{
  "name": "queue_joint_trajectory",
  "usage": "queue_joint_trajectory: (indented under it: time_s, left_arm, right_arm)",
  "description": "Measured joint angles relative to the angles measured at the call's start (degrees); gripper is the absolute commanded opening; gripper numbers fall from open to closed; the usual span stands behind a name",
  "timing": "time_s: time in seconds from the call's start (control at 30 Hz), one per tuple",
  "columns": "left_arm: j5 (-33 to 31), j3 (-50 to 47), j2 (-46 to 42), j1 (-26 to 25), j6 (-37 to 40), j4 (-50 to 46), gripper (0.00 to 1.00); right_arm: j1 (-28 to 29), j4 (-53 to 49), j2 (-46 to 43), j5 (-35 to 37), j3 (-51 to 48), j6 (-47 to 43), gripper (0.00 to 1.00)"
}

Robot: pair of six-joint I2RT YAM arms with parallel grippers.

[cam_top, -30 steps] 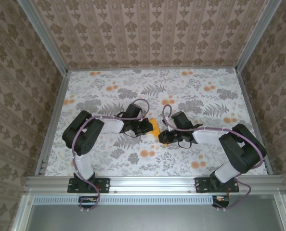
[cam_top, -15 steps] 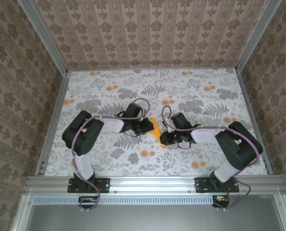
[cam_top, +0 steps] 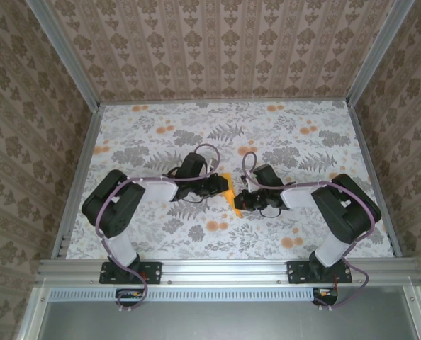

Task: Fold a paper plane with a square sheet of paper (pick it up from the middle)
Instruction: Fold the wing for the fifth time at the center of the table.

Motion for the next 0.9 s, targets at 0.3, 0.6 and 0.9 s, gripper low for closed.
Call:
queue_joint_trajectory:
  time_s: [0.3, 0.6, 0.9]
  left_arm:
    - [0.13, -1.86, 1.77, -1.03, -0.22, 3.91, 0.14]
    - [0.24, -0.9, 5.49, -1.33, -0.68, 4.74, 0.12]
    - [0.24, -0.44, 5.55, -1.33, -0.66, 4.42, 0.12]
  right_arm:
    - [-0.46, 1.46, 0.09, -1.07, -0.7, 1.64, 0.06]
    - [-0.46, 1.44, -0.04, -1.55, -0.7, 1.51, 0.15]
    - [-0.68, -2.25, -3.58, -1.92, -1.14, 1.68, 0.23]
